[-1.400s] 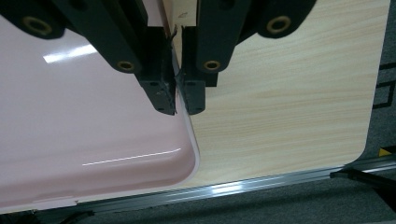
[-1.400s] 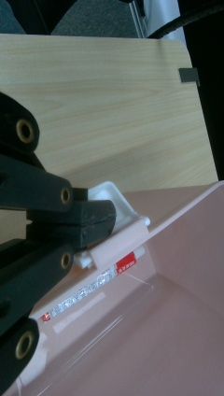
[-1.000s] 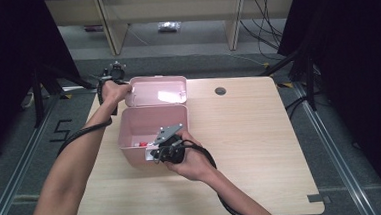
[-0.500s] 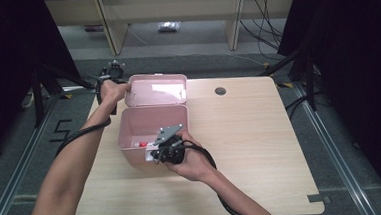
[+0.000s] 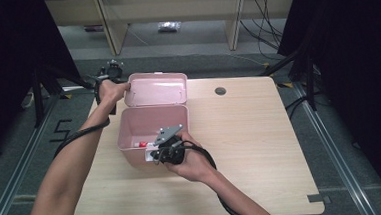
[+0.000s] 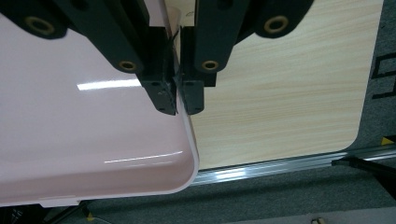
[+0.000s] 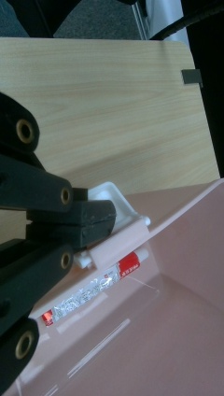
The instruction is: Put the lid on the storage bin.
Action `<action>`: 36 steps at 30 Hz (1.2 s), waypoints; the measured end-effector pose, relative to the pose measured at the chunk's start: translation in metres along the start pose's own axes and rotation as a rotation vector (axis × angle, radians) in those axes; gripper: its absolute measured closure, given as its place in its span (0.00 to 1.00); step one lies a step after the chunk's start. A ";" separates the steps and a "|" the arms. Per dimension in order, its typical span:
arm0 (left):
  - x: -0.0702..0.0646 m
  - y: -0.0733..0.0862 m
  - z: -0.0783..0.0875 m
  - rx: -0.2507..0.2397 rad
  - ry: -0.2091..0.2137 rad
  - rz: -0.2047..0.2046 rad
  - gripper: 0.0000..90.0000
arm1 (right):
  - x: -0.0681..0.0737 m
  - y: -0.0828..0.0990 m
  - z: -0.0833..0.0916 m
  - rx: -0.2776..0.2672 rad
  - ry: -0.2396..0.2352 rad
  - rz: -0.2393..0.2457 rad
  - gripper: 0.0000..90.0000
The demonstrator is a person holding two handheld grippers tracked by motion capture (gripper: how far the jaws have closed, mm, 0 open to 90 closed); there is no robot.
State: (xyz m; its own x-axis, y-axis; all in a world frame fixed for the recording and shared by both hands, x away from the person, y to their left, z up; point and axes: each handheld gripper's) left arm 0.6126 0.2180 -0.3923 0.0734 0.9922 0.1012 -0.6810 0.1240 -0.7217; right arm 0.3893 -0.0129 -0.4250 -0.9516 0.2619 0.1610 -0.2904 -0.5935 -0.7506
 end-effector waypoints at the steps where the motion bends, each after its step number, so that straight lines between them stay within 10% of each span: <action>1: -0.001 0.000 0.002 0.021 -0.010 0.019 0.95 | 0.000 0.000 0.000 0.000 0.000 0.000 1.00; 36: 0.001 -0.002 0.022 -0.058 0.006 0.024 0.96 | 0.000 0.000 0.000 0.017 -0.008 0.013 1.00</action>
State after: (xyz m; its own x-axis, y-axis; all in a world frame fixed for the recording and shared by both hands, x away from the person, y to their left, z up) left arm 0.5977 0.2188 -0.3759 0.0622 0.9949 0.0790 -0.6390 0.1005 -0.7626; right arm 0.3890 -0.0128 -0.4243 -0.9559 0.2481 0.1569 -0.2800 -0.6099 -0.7413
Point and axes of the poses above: each handheld gripper's, and its own axes: z roughly backward along the jaws, y roughly out of its underside, x roughly to its left, and after that the axes turned 12 degrees about -y, right-handed
